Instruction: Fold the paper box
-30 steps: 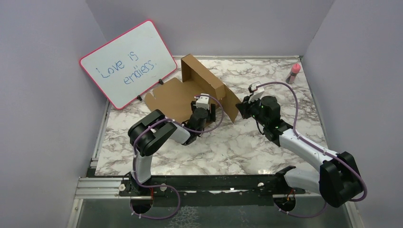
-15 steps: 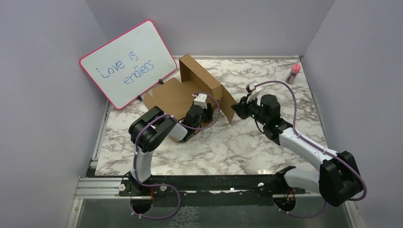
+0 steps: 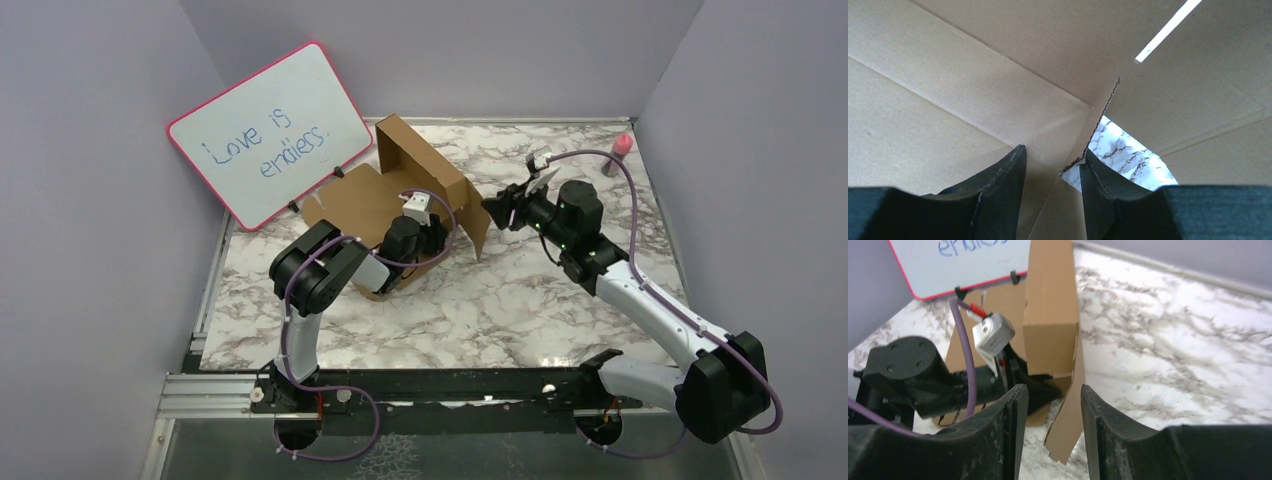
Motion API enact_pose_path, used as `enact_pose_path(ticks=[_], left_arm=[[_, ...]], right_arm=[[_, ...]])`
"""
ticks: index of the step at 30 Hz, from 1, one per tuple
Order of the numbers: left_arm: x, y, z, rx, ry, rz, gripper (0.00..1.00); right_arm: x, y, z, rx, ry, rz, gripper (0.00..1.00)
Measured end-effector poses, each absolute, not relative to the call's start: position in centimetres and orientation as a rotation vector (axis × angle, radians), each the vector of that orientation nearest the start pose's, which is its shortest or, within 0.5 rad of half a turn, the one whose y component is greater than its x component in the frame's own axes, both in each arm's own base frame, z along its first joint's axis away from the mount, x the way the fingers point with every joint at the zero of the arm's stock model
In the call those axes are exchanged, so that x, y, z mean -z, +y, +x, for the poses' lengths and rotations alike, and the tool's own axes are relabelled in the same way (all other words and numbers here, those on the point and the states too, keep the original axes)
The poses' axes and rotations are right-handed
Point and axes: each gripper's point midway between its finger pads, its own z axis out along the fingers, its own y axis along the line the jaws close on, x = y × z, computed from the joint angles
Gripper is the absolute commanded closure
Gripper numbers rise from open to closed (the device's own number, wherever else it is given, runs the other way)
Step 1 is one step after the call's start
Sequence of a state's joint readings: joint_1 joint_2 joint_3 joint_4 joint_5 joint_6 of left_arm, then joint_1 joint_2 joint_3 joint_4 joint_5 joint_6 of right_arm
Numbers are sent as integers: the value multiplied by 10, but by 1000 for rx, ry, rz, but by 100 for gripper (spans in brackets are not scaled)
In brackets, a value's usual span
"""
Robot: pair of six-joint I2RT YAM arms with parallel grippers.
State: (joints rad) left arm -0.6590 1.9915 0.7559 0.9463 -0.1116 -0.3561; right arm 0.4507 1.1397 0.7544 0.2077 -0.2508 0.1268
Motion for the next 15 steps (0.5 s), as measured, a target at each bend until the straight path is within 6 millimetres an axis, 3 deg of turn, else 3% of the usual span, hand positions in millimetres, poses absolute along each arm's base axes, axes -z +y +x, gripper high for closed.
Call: enact_pose_path(ticks=[3, 6, 8, 11, 15], left_arm=[[-34, -298, 394, 615, 1889, 213, 56], [-34, -298, 395, 633, 1889, 217, 55], [-35, -298, 395, 643, 1889, 221, 55], [-35, -298, 395, 660, 1891, 221, 54], [-35, -298, 395, 684, 1894, 218, 54]], right_arm=[[-256, 206, 341, -574, 1674, -432, 50], [-262, 192, 355, -502, 1672, -373, 50], [-253, 180, 368, -441, 1698, -328, 49], [-224, 168, 383, -374, 1772, -301, 49], [-188, 172, 390, -364, 1856, -338, 50]])
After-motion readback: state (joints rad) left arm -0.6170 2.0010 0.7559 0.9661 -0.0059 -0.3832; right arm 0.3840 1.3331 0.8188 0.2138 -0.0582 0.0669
